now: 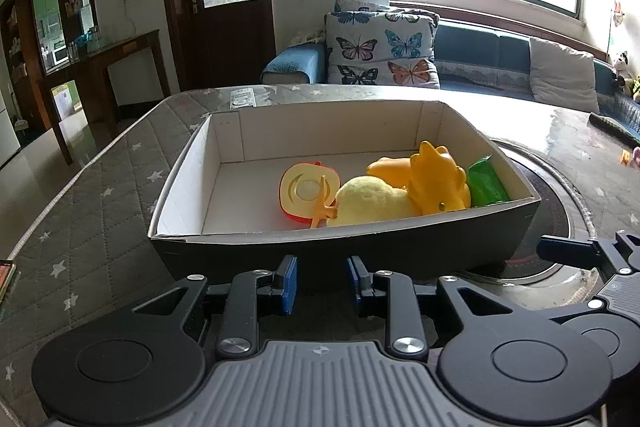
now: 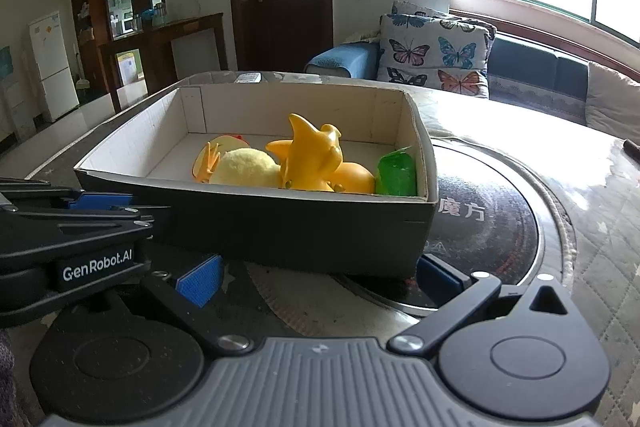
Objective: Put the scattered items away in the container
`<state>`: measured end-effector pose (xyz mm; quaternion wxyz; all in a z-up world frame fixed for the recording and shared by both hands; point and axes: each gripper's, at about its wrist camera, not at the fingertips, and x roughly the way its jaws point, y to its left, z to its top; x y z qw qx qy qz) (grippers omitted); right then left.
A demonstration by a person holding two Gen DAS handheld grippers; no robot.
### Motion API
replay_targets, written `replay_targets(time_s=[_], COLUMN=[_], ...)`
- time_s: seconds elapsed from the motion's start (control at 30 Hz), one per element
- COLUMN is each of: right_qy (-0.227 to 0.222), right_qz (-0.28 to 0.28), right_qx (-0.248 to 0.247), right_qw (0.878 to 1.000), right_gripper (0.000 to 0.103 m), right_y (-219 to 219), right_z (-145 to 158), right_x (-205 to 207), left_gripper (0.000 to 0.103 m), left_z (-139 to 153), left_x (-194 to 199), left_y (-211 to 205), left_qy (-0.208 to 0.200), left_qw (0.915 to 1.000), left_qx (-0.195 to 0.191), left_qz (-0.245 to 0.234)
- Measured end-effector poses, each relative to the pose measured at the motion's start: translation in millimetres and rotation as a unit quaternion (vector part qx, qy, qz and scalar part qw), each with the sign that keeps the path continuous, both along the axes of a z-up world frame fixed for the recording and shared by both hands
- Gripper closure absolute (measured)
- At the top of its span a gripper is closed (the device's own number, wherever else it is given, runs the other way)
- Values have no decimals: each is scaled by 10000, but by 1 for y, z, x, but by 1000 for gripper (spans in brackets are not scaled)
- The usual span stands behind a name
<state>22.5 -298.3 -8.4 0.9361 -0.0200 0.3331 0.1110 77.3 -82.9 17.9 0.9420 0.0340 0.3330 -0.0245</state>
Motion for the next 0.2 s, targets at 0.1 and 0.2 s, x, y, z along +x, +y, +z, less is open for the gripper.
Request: replay_targets(time_s=[0.1, 0.2], right_qy=[28, 54], right_qz=[4, 13], right_qx=[-7, -19], right_qw=[10000, 10000], right_gripper=[0, 0], right_y=[0, 0], right_z=[-2, -3], right_x=[4, 6], left_gripper=[75, 75], left_z=[-2, -4], left_x=[3, 5], left_y=[1, 2], left_qy=[55, 93], left_qw=[10000, 9999], left_qx=[-31, -53], left_qz=[20, 19])
